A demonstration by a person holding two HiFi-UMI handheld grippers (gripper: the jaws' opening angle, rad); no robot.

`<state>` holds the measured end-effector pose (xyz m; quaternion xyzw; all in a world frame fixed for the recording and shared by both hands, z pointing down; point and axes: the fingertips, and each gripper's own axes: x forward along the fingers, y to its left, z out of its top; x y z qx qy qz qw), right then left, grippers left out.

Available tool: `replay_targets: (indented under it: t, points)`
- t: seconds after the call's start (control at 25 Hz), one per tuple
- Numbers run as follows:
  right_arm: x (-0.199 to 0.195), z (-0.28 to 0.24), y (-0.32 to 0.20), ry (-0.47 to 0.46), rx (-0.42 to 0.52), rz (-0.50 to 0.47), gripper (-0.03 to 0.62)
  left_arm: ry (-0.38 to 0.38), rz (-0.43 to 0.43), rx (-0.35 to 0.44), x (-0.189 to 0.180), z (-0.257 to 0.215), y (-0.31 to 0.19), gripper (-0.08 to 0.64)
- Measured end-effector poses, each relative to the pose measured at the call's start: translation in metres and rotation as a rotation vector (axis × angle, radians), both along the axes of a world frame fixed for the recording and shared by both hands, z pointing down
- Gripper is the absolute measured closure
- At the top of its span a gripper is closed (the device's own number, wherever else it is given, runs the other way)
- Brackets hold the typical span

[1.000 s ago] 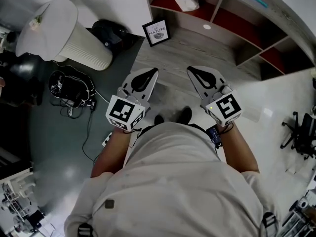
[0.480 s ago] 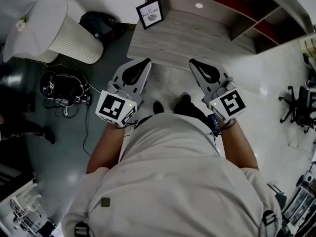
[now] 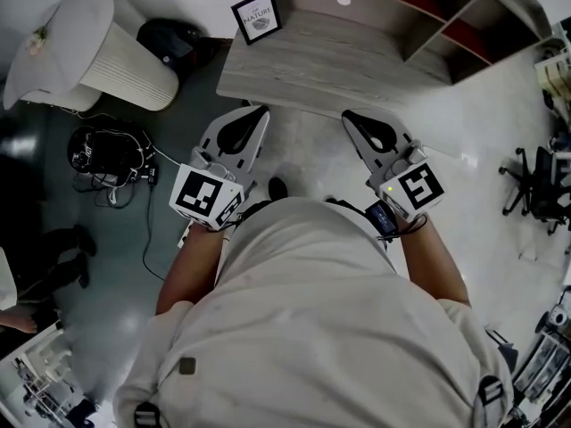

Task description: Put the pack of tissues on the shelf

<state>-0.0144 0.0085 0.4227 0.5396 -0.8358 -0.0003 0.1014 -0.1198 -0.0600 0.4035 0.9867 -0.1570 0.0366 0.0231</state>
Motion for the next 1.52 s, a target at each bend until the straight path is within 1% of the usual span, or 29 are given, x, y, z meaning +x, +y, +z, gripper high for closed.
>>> replay_targets:
  t: [0.12,0.2,0.28,0.36,0.48,0.68,0.76,0.88,0.92,1.28,1.52]
  points:
    - [0.013,0.001,0.024,0.000,-0.007,-0.016,0.572,0.000,-0.009,-0.005,0.015,0.002,0.026,0.548]
    - [0.022,0.004,0.041,-0.025,-0.047,0.001,0.572,-0.001,-0.015,-0.003,0.025,0.004,0.044,0.546]
    - [0.032,0.006,0.059,-0.047,-0.074,0.012,0.572,-0.001,-0.023,-0.020,0.034,0.009,0.063,0.546]
    - [0.040,0.009,0.079,-0.047,-0.078,0.003,0.572,-0.005,-0.028,-0.032,0.042,0.014,0.084,0.546]
    - [0.048,0.015,0.107,-0.046,-0.079,-0.013,0.572,-0.016,-0.037,-0.029,0.053,0.022,0.111,0.546]
    - [0.053,0.023,0.139,-0.070,-0.094,-0.024,0.572,-0.027,-0.047,-0.042,0.062,0.030,0.143,0.546]
    - [0.054,0.021,0.148,-0.063,-0.086,-0.032,0.572,-0.025,-0.050,-0.039,0.064,0.027,0.150,0.546]
    - [0.057,0.021,0.156,-0.019,-0.034,-0.072,0.572,-0.025,-0.052,-0.028,0.066,0.025,0.159,0.546]
    - [0.059,0.021,0.158,-0.016,-0.027,-0.074,0.572,-0.027,-0.051,-0.025,0.067,0.024,0.162,0.546]
    - [0.057,0.021,0.164,-0.023,-0.022,-0.088,0.572,-0.022,-0.067,-0.022,0.064,0.024,0.170,0.546]
    - [0.064,0.021,0.169,-0.032,-0.038,-0.080,0.572,-0.023,-0.066,-0.023,0.068,0.023,0.175,0.546]
